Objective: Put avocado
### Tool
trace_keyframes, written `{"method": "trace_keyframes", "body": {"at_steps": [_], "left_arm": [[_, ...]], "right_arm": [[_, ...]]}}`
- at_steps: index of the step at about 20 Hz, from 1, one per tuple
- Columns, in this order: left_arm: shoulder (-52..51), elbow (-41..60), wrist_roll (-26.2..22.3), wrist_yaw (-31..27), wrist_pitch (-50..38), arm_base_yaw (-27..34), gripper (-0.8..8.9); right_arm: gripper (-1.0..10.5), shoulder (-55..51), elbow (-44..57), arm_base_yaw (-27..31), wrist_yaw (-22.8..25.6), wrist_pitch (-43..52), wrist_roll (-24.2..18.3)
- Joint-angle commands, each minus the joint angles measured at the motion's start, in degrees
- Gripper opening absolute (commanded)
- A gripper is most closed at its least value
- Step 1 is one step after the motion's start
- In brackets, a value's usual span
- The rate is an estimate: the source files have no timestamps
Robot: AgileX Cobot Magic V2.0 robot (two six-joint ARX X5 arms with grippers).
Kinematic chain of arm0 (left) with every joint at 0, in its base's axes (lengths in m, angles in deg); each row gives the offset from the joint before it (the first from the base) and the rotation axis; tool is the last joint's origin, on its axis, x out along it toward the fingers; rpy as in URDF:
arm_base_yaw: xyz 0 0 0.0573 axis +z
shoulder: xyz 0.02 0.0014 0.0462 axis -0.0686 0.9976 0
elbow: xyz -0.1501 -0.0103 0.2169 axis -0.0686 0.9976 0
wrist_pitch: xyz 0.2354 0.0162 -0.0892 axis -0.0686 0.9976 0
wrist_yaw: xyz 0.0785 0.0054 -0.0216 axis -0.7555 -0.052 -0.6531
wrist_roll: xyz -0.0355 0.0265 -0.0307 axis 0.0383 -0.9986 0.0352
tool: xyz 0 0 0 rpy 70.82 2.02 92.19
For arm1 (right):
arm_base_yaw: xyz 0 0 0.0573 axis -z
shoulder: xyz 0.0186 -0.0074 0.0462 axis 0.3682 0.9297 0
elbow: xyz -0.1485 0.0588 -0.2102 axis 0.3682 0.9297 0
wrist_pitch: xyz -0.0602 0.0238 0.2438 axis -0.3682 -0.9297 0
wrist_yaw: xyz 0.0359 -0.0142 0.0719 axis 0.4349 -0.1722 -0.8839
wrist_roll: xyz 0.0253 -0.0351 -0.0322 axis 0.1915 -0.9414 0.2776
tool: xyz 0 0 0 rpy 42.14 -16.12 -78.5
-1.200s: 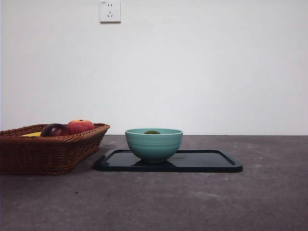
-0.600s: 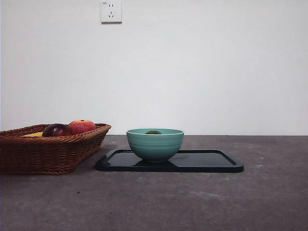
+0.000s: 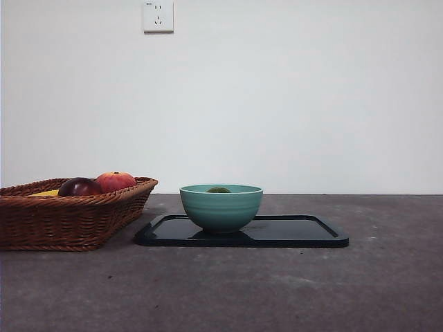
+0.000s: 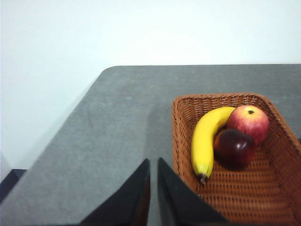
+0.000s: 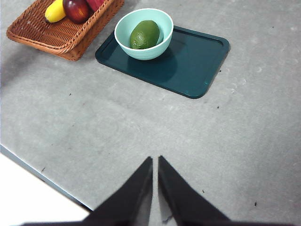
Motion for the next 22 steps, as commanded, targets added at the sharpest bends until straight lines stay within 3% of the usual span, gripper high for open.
{"method": "trace_keyframes", "body": {"at_steps": [1,5,10,19,22], "left_arm": [[-4.3,9.0,2.2,0.5,-6.7,0.8,0.23],[-11.9,20.2,6.6,1.9,-9.7,1.0,0.23],[-15.5,24.9,6.5,7.3,-9.3,1.2,0.23],[-18.4,24.9,0.7,7.7,-7.6,1.4,0.23],[-18.4,24.9,0.8,7.7,-7.8,1.4,0.23]], "right_arm": [[0.1,0.2,-0.4,-0.5,0.3,0.7,0.6],[0.1,0.2,-0.4,-0.5,0.3,0.7,0.6],[0.1,0.2,-0.4,-0.5,0.3,0.7,0.6],[0.1,0.2,-0.4,-0.5,0.3,0.7,0.5],[0.1,0.2,-0.4,-0.5,0.3,0.7,0.6]]}}
